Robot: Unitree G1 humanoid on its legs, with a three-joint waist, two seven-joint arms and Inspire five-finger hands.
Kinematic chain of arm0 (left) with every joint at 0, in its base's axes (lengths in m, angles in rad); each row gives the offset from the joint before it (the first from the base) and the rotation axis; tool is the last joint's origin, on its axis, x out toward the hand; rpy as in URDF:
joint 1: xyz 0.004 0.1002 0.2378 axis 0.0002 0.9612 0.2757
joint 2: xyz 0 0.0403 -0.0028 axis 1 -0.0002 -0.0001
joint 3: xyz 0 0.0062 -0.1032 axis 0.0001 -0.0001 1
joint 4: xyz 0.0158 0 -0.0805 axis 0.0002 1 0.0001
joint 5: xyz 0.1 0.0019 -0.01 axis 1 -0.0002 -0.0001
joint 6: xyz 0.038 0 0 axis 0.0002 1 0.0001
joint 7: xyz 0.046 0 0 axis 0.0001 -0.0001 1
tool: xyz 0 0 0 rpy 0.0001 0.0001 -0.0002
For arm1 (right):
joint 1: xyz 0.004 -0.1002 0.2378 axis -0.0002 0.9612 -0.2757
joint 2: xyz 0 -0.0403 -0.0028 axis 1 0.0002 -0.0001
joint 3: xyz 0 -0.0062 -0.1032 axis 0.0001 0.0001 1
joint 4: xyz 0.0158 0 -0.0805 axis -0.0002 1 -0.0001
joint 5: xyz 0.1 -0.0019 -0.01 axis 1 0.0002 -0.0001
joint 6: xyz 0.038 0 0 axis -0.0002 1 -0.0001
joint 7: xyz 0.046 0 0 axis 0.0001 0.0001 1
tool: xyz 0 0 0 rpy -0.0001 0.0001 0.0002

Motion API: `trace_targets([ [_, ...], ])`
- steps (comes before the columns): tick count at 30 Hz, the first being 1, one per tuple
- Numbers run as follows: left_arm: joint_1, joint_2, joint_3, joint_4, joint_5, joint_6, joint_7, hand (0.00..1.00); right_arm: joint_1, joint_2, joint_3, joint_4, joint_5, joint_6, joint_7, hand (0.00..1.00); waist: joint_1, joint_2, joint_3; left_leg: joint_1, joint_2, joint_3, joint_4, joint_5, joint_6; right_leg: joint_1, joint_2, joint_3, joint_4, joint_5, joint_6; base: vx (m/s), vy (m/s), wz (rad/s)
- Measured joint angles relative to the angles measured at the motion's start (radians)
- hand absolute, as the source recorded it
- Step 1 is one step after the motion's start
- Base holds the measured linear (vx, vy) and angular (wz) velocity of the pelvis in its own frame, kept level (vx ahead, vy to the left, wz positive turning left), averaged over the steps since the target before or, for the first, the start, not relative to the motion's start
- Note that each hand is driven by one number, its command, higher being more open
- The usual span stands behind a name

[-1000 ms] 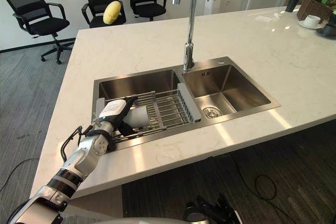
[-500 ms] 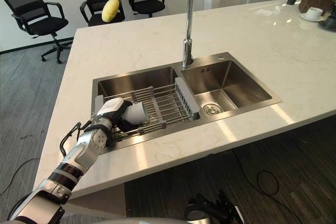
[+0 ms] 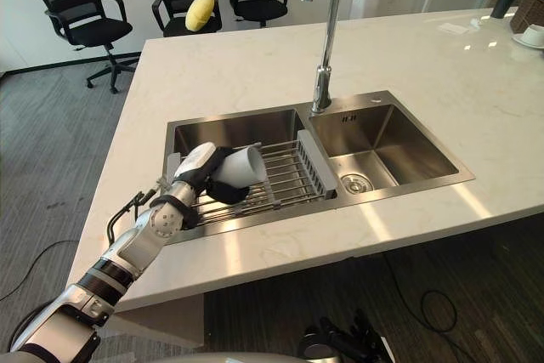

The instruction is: Walk over to the sink, pick up the cup, carry it to the dishwasher, place the cup inside the dishwasher, then close the dishwasher door

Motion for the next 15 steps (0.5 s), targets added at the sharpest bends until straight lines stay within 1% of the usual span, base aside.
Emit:
trace_targets([
  [5,-0.011,-0.003,0.002,-0.147,-0.193,-0.082,-0.008,0.0,-0.004,0.005,-0.007,0.057,-0.008,-0.018,0.0,1.0,0.004,-0.009,-0.035,-0.001,-0.002,-0.007,-0.011,0.004,0.008,0.0,0.0,-0.005,-0.003,-0.001,-0.001,-0.04,-0.015,0.04],
  [9,-0.009,-0.014,0.034,-0.177,-0.327,-0.099,-0.032,0.0,-0.016,0.008,-0.02,0.09,-0.008,-0.02,-0.003,1.0,0.006,-0.016,-0.048,-0.01,-0.01,-0.026,-0.013,0.005,0.014,0.001,-0.007,-0.016,-0.005,0.0,0.0,-0.04,-0.006,0.11],
  [11,0.003,-0.027,0.077,-0.188,-0.386,-0.103,-0.035,0.0,-0.033,0.007,-0.023,0.115,-0.007,-0.022,-0.006,1.0,0.006,-0.016,-0.049,-0.018,-0.017,-0.035,-0.013,0.007,0.019,-0.001,-0.014,-0.022,-0.008,0.004,0.003,-0.02,0.006,0.12],
  [13,0.05,-0.034,0.137,-0.222,-0.468,-0.105,-0.041,0.0,-0.047,0.008,-0.026,0.142,-0.007,-0.034,-0.008,1.0,0.008,-0.012,-0.055,-0.021,-0.02,-0.037,-0.014,0.007,0.02,-0.002,-0.015,-0.022,-0.013,0.007,0.004,0.0,0.0,0.0],
  [15,0.097,-0.049,0.182,-0.247,-0.519,-0.107,-0.05,0.0,-0.052,0.008,-0.027,0.155,-0.007,-0.04,-0.011,1.0,0.01,-0.014,-0.057,-0.024,-0.024,-0.04,-0.013,0.008,0.022,-0.001,-0.016,-0.024,-0.02,0.009,0.005,0.03,0.017,0.03],
])
